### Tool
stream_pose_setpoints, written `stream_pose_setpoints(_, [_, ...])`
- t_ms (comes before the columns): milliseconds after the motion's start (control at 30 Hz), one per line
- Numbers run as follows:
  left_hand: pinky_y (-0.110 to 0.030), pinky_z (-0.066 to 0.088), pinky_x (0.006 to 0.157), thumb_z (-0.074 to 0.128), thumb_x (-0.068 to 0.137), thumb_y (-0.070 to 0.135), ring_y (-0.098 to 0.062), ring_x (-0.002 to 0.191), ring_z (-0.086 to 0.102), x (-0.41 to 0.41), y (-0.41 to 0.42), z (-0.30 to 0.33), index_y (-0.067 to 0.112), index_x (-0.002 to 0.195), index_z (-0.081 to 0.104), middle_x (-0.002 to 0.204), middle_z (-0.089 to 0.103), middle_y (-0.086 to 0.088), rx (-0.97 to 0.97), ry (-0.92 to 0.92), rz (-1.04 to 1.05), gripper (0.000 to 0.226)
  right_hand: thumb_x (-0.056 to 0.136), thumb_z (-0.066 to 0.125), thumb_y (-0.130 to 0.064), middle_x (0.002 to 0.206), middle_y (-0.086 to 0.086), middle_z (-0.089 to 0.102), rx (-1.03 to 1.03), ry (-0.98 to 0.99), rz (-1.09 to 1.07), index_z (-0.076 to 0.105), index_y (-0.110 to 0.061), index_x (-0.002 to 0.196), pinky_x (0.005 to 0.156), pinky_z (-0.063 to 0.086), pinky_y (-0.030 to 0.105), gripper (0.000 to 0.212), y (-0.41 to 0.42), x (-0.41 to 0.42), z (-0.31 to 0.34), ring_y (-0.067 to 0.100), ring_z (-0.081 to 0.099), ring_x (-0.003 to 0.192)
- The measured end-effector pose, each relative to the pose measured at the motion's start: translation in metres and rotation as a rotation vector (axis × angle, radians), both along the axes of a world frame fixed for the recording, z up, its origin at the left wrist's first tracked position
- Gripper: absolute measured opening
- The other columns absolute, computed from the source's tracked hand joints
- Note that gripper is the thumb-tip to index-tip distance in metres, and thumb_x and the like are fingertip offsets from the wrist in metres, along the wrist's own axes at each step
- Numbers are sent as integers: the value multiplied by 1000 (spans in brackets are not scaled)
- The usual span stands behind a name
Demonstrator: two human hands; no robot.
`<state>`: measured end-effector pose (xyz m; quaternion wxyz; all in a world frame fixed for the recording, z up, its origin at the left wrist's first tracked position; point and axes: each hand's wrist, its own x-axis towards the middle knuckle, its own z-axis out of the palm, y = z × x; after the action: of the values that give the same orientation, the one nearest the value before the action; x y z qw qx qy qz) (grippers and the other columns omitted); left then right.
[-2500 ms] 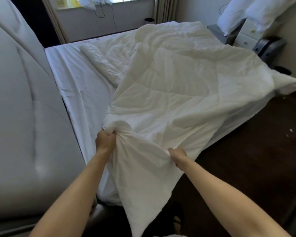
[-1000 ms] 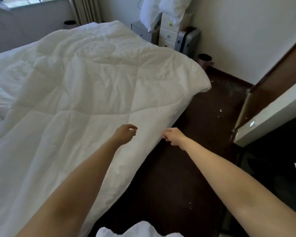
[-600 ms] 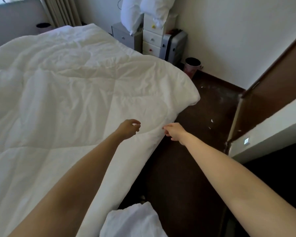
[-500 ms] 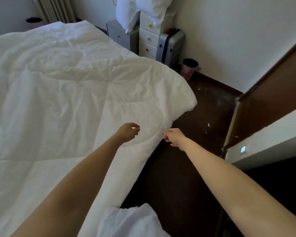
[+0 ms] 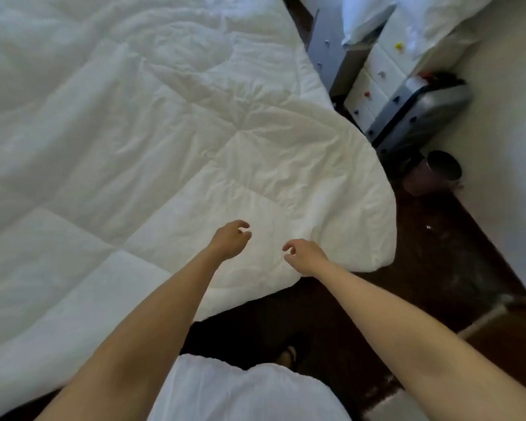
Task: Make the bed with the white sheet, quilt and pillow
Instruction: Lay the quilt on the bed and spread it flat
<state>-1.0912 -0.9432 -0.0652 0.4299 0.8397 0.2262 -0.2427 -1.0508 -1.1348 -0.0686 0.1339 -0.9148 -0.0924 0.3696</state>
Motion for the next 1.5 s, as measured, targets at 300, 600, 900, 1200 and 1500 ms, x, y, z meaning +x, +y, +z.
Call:
stream_pose_setpoints(300, [-37, 42, 102, 47, 95, 28, -26, 119, 52, -118, 6, -18, 17, 135, 47, 135, 52, -8, -71, 57, 787, 42, 96, 47, -26, 122, 4, 62, -7, 44, 728, 61, -20, 122, 88, 45, 28, 30, 31, 1, -17, 21, 59, 108])
stream_pose_setpoints(600, [-33, 47, 80, 48, 93, 30, -29, 98, 60, -191, -90, -45, 22, 85, 54, 107, 62, -11, -120, 26, 1579, 12, 93, 53, -34, 134, 6, 52, 17, -44, 1322, 31, -21, 145, 94, 46, 37, 58, 32, -3, -29, 25, 53, 118])
stream_pose_setpoints(900, [-38, 46, 92, 40, 100, 31, -21, 105, 53, -117, -198, -127, 14, 117, 52, 107, 54, -3, -460, 14, 1861, 28, 77, 55, -71, 106, 3, 60, -297, -290, 1498, 58, -12, 113, 72, 45, 28, 69, -15, 37, -136, 23, 61, 102])
stream_pose_setpoints(1200, [-41, 42, 97, 31, 102, 40, -26, 124, 46, -25, -230, -201, 17, 140, 39, 139, 46, -7, -575, 0, 1924, 46, 79, 60, -51, 133, 13, 40, -100, -633, 1658, 41, -10, 135, 94, 36, 51, 72, -41, 110, -219, 33, 40, 122])
stream_pose_setpoints(1500, [-34, 41, 101, 28, 103, 35, -20, 119, 50, 28, -242, -207, 21, 137, 44, 135, 51, -4, -268, -190, 2200, 40, 88, 58, -13, 98, 5, 72, 212, 42, 1271, 72, -17, 106, 70, 43, 26, 23, -24, 173, -184, 21, 65, 91])
